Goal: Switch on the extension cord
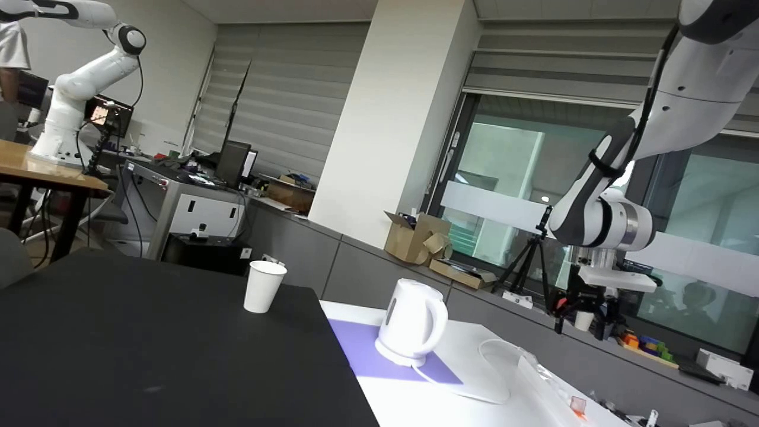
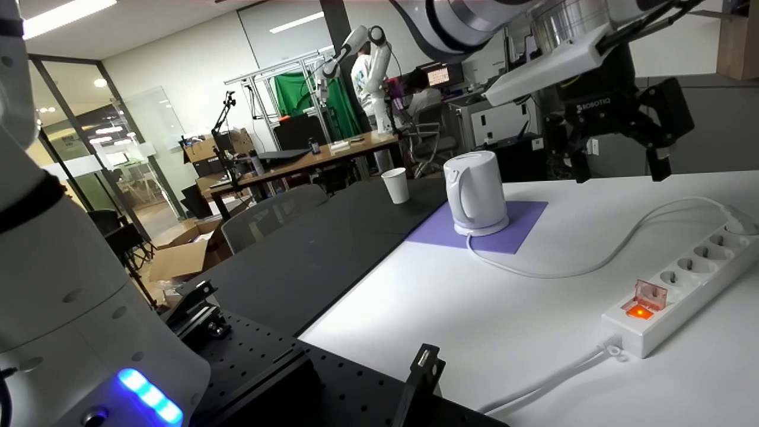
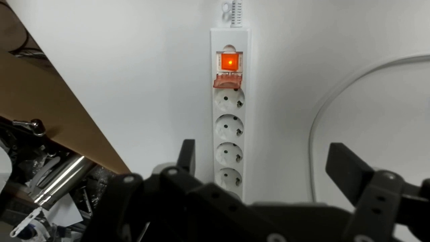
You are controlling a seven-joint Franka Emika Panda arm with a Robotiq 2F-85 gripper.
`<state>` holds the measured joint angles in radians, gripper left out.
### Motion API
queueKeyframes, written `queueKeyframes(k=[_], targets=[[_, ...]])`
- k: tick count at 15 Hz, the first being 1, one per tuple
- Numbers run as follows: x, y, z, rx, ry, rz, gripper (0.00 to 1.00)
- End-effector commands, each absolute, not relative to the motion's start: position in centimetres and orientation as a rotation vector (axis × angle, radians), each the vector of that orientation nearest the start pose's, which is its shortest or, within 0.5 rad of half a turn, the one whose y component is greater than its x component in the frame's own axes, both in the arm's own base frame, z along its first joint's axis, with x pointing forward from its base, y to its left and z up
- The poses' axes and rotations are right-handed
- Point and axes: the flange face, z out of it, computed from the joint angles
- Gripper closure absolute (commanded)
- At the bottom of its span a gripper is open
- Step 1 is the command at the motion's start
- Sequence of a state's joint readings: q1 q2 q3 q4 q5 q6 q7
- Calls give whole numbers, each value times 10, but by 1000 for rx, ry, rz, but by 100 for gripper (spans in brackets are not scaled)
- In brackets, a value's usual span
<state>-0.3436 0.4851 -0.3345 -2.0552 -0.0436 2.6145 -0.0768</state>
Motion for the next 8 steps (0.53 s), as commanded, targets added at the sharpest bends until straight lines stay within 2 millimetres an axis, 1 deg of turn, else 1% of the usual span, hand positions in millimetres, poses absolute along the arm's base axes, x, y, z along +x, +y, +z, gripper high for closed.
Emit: queueKeyframes(k=[1, 2, 3, 5, 8], targets=[[473, -363, 258, -3258, 887, -85, 0], [474, -362, 265, -3258, 877, -78, 0], [480, -369, 245, -3259, 847, -81, 0], [482, -366, 258, -3261, 841, -87, 0], [480, -365, 261, -3259, 842, -85, 0]])
